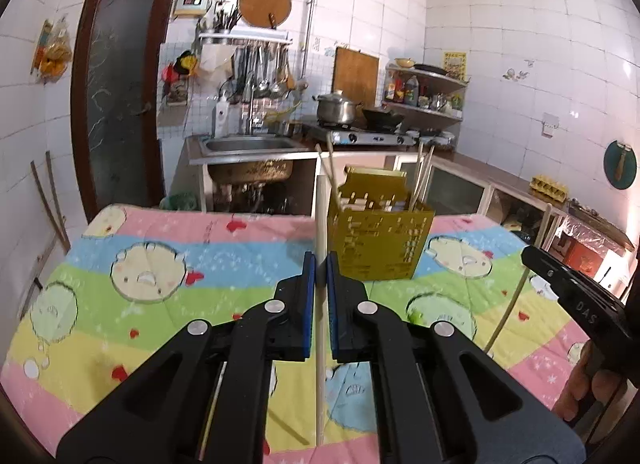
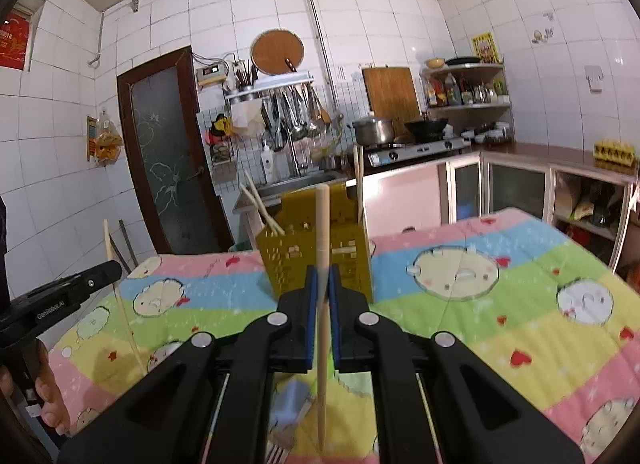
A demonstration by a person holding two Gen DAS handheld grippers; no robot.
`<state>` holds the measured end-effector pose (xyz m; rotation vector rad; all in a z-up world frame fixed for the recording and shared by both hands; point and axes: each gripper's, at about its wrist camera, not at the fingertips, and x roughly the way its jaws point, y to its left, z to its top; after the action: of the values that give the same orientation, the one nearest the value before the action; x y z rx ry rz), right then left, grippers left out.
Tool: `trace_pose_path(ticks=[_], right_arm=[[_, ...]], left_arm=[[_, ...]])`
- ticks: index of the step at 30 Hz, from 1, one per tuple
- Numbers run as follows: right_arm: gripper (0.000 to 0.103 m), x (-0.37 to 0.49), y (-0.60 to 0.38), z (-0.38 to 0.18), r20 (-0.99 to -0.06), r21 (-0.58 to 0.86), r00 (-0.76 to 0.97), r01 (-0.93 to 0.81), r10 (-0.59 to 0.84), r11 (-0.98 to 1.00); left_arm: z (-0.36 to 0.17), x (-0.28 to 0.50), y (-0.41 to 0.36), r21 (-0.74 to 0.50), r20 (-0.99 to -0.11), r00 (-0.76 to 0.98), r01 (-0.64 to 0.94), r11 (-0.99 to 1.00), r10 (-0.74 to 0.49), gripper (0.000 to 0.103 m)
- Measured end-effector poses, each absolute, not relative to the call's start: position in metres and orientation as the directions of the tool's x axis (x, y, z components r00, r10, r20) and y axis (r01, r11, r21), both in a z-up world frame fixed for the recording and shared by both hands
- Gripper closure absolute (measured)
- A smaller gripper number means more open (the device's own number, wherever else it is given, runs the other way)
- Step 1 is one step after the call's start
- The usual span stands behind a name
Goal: Organize utensils
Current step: 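Lift both chopsticks and carry them toward the yellow holder with both tools, then open the left tool over the holder while the right tool drops its chopstick in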
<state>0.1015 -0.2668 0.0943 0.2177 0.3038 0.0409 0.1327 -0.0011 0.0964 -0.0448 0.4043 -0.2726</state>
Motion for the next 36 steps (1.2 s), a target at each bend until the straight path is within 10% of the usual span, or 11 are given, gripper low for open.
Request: trace_pose_path(ticks=[19,36], right_arm=[[0.097,0.265,-0.269,0.226,-0.075,0.083,0.996,0.059,-0.053,0.995],[0.097,0.329,-0.279,0.123,-0.278,0.076,0.96,0.055,-0.032,0.996]], left_arm=[[0.206,0.281,-0.096,-0.028,-0.109,0.959,0.259,0.965,-0.261,0.098],[0.1,0.353,-0.102,-0.029,-0.32,0.921,0.225,0.974,-0.223,0.098]])
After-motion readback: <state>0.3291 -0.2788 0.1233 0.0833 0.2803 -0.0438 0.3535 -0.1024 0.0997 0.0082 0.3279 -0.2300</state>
